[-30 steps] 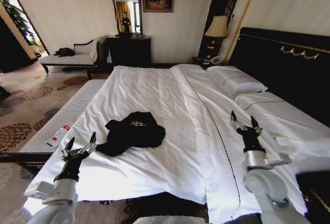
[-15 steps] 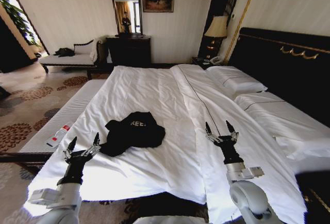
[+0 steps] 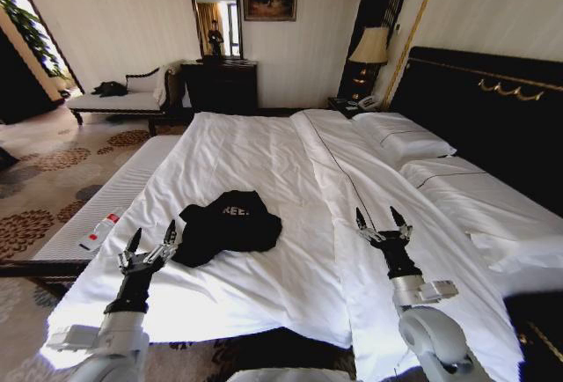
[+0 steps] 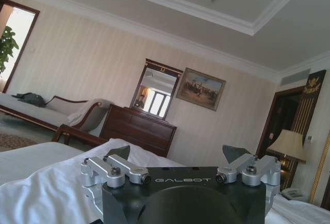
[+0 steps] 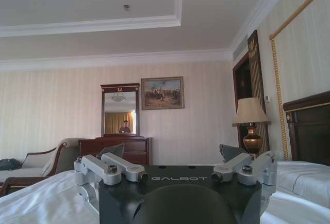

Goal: Fold the clothes on the bed.

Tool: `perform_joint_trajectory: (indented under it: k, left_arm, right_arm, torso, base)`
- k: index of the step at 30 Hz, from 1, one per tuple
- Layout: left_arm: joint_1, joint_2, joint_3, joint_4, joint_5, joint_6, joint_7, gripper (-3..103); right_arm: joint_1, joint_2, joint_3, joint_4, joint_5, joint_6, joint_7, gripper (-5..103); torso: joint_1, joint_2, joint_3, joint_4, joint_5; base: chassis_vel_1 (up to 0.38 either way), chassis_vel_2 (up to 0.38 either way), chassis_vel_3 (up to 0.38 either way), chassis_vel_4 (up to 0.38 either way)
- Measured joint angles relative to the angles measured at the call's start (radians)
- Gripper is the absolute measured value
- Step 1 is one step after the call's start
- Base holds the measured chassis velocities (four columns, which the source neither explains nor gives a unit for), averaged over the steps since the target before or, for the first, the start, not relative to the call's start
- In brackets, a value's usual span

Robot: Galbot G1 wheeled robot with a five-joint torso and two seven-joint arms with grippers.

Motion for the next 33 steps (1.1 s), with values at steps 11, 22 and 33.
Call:
perform_joint_trajectory:
  k: [11, 22, 33]
  left_arm:
    - [0.004, -0.004, -0.001, -0.007, -0.002, 0.011, -0.005, 100]
    - [-0.003, -0.014, -0.001, 0.006, 0.007, 0.018, -0.009, 100]
    - [-0.009, -0.019, -0.002, 0.021, 0.037, 0.019, -0.011, 100]
  right_arm:
    - [-0.002, 0.015, 0.004, 0.000, -0.018, 0.000, -0.003, 100]
    - [-0.005, 0.009, 0.008, -0.007, -0.030, 0.003, -0.009, 100]
    - [-0.006, 0.005, 0.011, -0.011, -0.029, 0.004, -0.007, 100]
  torso:
    - [0.000, 0.000, 0.000, 0.0000, -0.0001]
    - [0.000, 0.000, 0.000, 0.0000, 0.0000]
    - [0.000, 0.000, 0.000, 0.0000, 0.0000]
  base:
    - [0.000, 0.000, 0.000, 0.000]
    - [0.000, 0.000, 0.000, 0.000]
    - [0.000, 0.000, 0.000, 0.000]
